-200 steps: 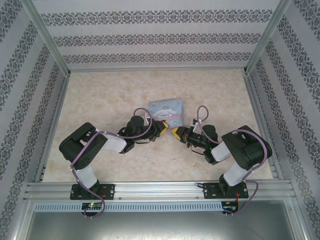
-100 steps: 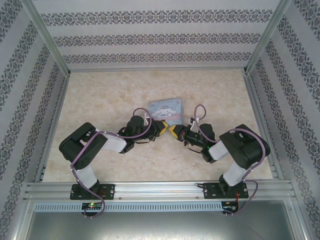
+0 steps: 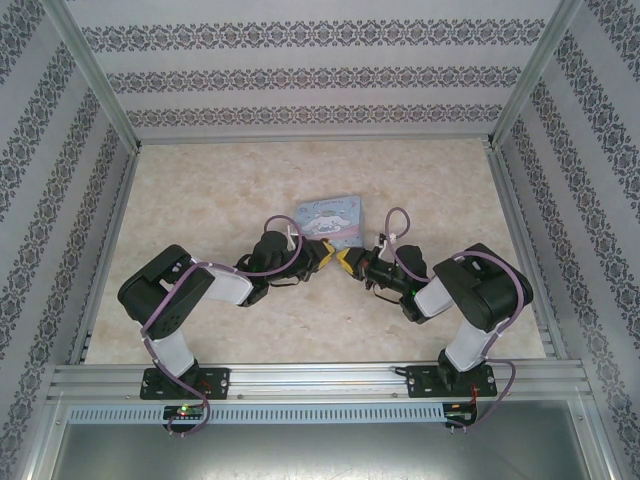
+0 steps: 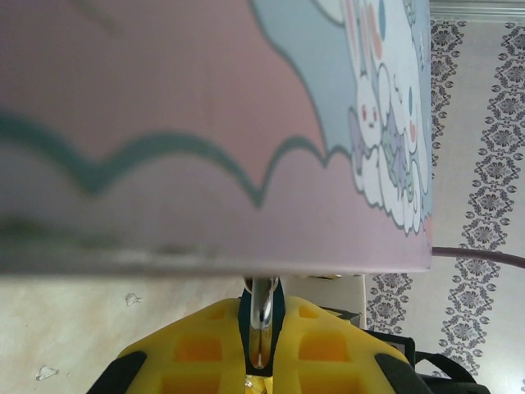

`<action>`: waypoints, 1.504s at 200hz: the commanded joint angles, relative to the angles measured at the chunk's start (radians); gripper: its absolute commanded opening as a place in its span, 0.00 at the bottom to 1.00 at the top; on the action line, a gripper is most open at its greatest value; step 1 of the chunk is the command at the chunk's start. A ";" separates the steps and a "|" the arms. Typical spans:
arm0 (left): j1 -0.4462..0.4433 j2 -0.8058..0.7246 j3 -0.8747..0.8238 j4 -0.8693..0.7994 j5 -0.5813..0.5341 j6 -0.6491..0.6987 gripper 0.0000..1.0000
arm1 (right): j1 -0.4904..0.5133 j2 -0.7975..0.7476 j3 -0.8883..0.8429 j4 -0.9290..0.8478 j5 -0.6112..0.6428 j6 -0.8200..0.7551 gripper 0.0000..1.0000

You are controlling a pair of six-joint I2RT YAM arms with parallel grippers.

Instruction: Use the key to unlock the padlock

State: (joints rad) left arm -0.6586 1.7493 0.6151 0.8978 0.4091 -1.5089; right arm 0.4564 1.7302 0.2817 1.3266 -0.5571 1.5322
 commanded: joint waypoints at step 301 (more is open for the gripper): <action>-0.115 -0.043 0.025 0.188 -0.009 -0.155 0.00 | -0.014 0.038 0.122 0.059 0.027 0.060 0.00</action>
State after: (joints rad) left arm -0.6876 1.7397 0.6117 0.9886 0.2508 -1.6581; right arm 0.4473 1.7367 0.3546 1.3315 -0.5472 1.6100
